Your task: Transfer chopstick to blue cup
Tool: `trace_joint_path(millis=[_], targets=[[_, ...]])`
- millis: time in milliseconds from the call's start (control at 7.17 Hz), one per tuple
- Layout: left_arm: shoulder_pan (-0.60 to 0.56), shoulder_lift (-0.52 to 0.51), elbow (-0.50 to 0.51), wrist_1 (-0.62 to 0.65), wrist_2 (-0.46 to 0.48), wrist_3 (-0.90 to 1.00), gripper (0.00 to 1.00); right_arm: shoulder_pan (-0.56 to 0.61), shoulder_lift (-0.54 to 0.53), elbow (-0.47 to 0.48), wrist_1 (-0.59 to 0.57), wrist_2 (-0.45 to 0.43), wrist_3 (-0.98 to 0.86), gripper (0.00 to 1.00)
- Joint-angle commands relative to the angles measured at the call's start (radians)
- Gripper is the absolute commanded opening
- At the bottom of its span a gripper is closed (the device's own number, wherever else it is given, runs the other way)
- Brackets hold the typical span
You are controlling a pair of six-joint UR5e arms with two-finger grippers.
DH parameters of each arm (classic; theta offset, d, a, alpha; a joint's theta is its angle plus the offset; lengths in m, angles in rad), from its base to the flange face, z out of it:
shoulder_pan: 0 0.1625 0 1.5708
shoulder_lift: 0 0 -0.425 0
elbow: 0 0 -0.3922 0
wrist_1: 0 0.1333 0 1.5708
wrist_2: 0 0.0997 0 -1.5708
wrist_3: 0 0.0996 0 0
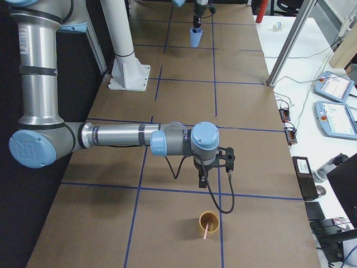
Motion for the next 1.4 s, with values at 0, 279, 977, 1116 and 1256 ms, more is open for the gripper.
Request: trace_joint_path(millis=[0, 279, 977, 1116, 1256], targets=[[0.147, -0.146, 0.242, -0.297, 0.122, -0.24, 0.03, -0.001, 0.0, -0.001, 0.006, -0.001, 0.0, 1.0], [0.195, -0.223, 0.364, -0.342, 0.193, -0.247, 0.04, -0.001, -0.002, -0.001, 0.008, 0.003, 0.001, 1.0], [0.222, -0.208, 0.395, -0.387, 0.214, -0.206, 0.31, -0.001, 0.006, -0.003, 0.005, 0.002, 0.001, 1.0], [0.221, -0.201, 0.39, -0.385, 0.214, -0.201, 0.43, -0.001, 0.004, -0.006, 0.006, 0.003, 0.0, 1.0], [0.218, -0.198, 0.363, -0.382, 0.214, -0.199, 0.62, 0.001, 0.0, -0.006, 0.011, 0.005, -0.003, 1.0]])
